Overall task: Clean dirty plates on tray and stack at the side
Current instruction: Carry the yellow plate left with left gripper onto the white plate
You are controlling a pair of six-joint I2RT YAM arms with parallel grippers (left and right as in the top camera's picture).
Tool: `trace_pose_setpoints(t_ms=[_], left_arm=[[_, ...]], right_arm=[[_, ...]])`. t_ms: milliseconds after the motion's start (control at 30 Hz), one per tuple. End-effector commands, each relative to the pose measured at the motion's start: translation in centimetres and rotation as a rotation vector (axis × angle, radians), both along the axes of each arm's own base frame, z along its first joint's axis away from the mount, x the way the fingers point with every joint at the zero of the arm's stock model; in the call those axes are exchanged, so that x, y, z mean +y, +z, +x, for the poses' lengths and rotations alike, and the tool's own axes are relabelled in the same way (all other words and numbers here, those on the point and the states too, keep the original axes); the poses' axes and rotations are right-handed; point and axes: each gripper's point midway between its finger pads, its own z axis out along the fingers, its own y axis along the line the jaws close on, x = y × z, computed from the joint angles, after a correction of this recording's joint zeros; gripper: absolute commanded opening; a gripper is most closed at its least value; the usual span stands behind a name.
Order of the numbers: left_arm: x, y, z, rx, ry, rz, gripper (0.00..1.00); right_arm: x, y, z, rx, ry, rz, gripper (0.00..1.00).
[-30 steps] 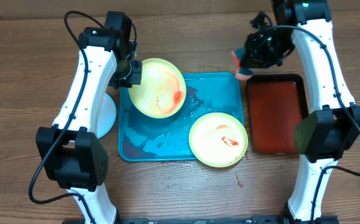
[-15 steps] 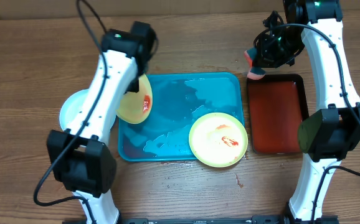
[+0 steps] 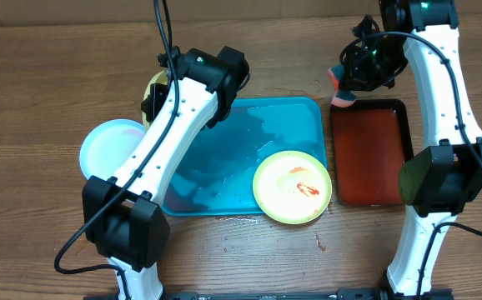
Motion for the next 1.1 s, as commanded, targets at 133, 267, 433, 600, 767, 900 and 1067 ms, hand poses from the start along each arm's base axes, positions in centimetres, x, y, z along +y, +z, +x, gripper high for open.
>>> trace_pose_setpoints(t_ms=[133,267,433,600,767,900,1067], left_arm=[[-0.4,3.7,0.4,-0.167,-0.028,0.103,0.04],[-0.9,4.2,0.4,-0.183,-0.049,0.126,0.04],[-1.3,4.5,0.5,-0.206,-0.059,0.139,0.04],[-1.4,4.5,0.5,-0.206,-0.062,0.137,0.04],[-1.5,4.5,0.5,-0.207,-0.063,0.132,0.04],[-1.7,4.1,0.6,-0.214,-0.058,0.107,0.04],[-2.5,2.1,0.8,-0.195,-0.029,-0.03,0.04]], right_arm=[[-0.1,0.5,0.2,-0.022,0.004,-0.002,0.04],[-0.1,0.5,0.2,-0.021,0.004,-0.002,0.04],[-0.1,0.5,0.1,-0.021,0.004,-0.002,0.04],[-0.1,0.5,0.1,-0.021,0.005,-0.002,0.04],[-0.1,0.5,0.1,-0.021,0.005,-0.002,0.04],[-0.1,0.5,0.1,-0.021,0.005,-0.002,0.04],[-0.1,0.5,0.0,-0.016,0.006,-0.003,0.04]])
